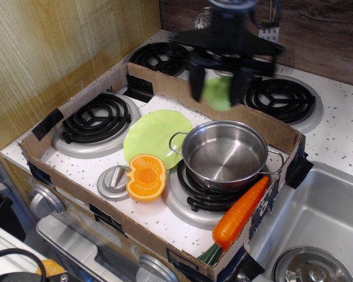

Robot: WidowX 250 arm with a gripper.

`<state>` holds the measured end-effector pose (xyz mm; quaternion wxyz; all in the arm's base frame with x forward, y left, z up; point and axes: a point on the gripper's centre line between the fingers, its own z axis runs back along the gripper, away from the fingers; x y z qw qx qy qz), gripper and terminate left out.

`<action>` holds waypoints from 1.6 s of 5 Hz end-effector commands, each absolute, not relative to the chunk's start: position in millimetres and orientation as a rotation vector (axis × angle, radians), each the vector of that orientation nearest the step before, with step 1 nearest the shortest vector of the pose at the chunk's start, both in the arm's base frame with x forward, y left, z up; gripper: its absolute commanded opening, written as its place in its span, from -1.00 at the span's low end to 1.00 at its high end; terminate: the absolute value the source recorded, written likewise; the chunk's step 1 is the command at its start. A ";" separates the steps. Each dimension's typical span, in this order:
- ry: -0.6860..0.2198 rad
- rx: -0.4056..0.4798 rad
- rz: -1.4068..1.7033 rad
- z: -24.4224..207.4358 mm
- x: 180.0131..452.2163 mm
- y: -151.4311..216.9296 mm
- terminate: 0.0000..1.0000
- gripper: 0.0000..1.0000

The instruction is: Take broccoli out of pan

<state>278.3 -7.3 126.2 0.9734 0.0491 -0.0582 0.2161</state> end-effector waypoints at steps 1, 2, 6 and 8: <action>-0.187 0.222 0.651 114.6 247.0 40.8 -1.00 -1.00; -0.175 0.244 0.708 98.9 226.8 59.6 -1.00 -1.00; -0.120 0.199 0.761 39.3 197.2 120.5 -1.00 -1.00; -0.117 0.193 0.716 48.7 204.3 118.7 -1.00 1.00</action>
